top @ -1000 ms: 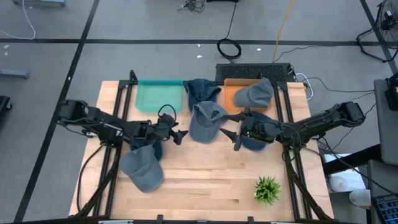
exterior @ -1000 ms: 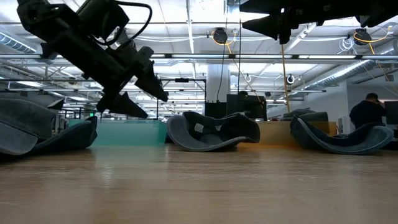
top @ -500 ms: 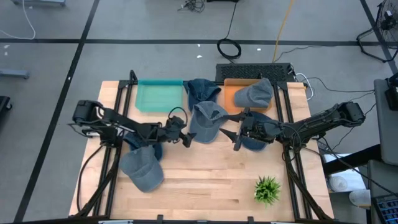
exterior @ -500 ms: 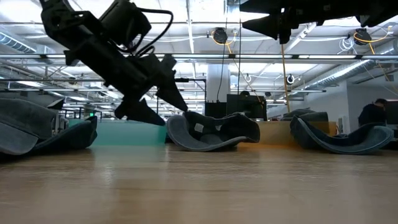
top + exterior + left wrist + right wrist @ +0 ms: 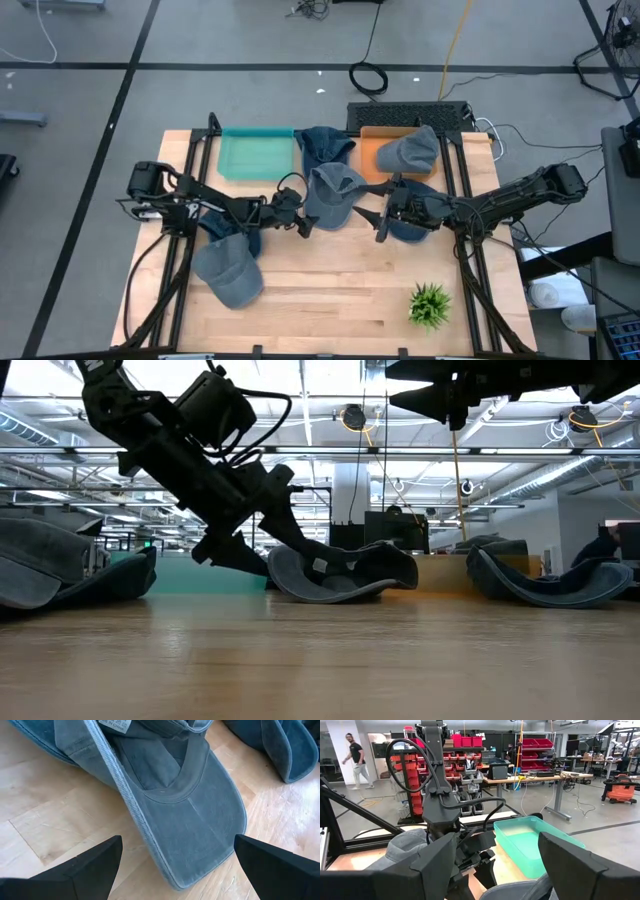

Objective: Pick & Place hat
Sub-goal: Put the top gray cap into the orange bin

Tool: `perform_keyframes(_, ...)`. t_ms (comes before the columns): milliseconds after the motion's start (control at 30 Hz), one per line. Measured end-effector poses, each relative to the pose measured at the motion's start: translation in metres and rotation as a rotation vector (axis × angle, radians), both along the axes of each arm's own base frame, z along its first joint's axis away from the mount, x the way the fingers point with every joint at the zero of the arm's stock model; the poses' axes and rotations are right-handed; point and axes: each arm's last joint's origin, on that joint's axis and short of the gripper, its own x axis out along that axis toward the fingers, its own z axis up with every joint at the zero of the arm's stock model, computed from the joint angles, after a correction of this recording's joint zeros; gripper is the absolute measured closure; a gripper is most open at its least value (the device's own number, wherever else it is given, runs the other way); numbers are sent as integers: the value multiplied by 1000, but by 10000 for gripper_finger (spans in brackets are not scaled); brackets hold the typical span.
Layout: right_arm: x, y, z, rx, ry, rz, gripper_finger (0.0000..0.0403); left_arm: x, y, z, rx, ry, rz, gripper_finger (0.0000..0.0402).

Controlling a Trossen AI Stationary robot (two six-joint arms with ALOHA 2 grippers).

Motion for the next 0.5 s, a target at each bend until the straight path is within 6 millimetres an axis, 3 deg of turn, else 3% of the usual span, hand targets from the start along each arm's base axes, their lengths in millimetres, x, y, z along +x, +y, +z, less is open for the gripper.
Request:
perform_keyframes(333, 0, 0, 0, 0, 0, 0, 133, 0, 4, -1, -17, 9, -19, 15)
perform_keyframes(500, 0, 0, 0, 0, 0, 0, 133, 0, 4, 0, -21, 2, -26, 74)
